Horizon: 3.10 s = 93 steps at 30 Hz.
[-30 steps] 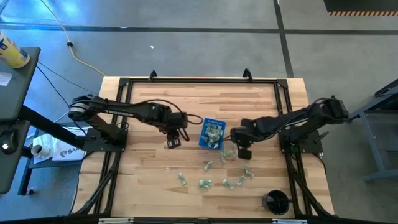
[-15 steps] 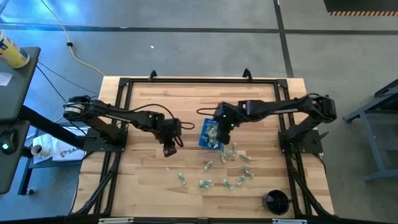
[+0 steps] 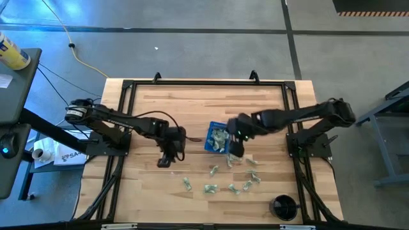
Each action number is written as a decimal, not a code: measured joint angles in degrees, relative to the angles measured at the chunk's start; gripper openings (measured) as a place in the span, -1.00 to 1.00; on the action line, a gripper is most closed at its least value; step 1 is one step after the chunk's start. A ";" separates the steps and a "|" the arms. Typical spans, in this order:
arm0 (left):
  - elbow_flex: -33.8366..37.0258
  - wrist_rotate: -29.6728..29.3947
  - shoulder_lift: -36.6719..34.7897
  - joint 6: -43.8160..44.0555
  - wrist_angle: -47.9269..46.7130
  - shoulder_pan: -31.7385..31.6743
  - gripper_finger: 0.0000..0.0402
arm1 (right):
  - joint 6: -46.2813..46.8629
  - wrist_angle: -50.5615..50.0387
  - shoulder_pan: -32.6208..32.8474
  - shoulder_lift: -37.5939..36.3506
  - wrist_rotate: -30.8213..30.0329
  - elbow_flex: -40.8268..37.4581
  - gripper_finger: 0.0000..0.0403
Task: Pick and place Stevia / Truvia into bins
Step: Put the stevia packet into the blue basket
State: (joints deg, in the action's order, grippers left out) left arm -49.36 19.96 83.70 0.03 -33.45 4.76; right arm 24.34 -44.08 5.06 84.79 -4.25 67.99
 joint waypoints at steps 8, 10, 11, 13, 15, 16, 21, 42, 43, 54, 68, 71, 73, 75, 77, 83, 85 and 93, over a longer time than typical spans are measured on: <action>0.00 -1.35 0.04 -7.39 3.83 7.38 -0.20 | 18.50 -10.24 14.29 -0.11 -4.24 -0.04 0.39; 0.00 -3.88 0.04 -7.02 6.19 9.94 -0.20 | 20.28 -10.33 16.96 -0.13 -5.63 -0.04 0.39; 0.00 -5.48 0.04 -6.89 7.68 11.34 -0.20 | 20.61 -10.59 18.13 -0.13 -6.17 -0.04 0.39; -0.06 -9.23 0.57 -6.88 12.23 14.13 -0.20 | 20.71 -10.96 20.11 -0.13 -6.99 -0.37 0.39; -0.13 -11.55 1.91 -6.85 16.70 16.60 -0.20 | 22.42 -11.87 21.80 -0.13 -7.21 -0.73 0.39; -0.11 -11.67 2.76 -6.83 18.28 17.63 -0.20 | 23.68 -12.72 22.65 -0.11 -7.20 -0.74 0.39; -1.76 -14.28 10.29 -7.17 18.91 21.00 -0.20 | 30.23 -16.08 27.58 -0.11 -9.10 -0.75 0.39; -3.56 -15.92 17.40 -10.10 19.80 17.19 -0.75 | 38.28 -18.20 31.76 -0.11 -7.20 -0.74 0.39; -3.68 -16.34 17.19 -10.00 19.18 16.58 -0.85 | 39.18 -18.22 31.76 -0.11 -6.60 -0.74 0.39; -15.45 -20.87 7.10 -11.70 9.83 5.62 -0.89 | 41.68 -18.68 33.31 -0.11 -7.56 -0.74 0.39; -18.79 -18.00 15.87 -8.36 19.90 -7.71 -0.08 | 43.26 -17.94 33.21 -0.02 -8.46 -1.63 0.39; -20.93 -17.93 13.27 -2.78 9.82 -7.72 0.14 | 45.45 -16.69 32.38 0.01 -6.02 -4.75 0.39; -22.29 -16.76 10.49 1.72 2.10 -7.51 0.25 | 46.00 -14.79 31.33 0.05 -6.65 -7.80 0.39; -22.80 -16.26 7.69 5.20 -3.35 -6.45 0.32 | 46.18 -12.24 29.37 0.06 -7.42 -11.50 0.39; -22.17 -16.71 5.33 7.45 -8.10 -4.33 0.36 | 45.52 -8.29 26.75 0.06 -6.95 -15.30 0.39; -18.23 -20.93 -2.02 15.23 -11.68 3.12 0.33 | 42.28 2.03 21.01 0.05 -4.73 -23.70 0.39; -17.56 -22.63 -2.76 18.16 -11.82 5.46 0.31 | 41.92 4.15 19.77 0.05 -4.47 -25.52 0.39; -17.44 -26.99 -3.58 21.27 -11.70 9.29 0.23 | 39.68 10.70 17.34 0.05 -3.96 -29.76 0.15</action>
State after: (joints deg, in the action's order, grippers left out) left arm -66.81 -7.03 80.12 21.30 -45.14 14.04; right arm 64.02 -33.38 22.39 84.84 -8.21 38.22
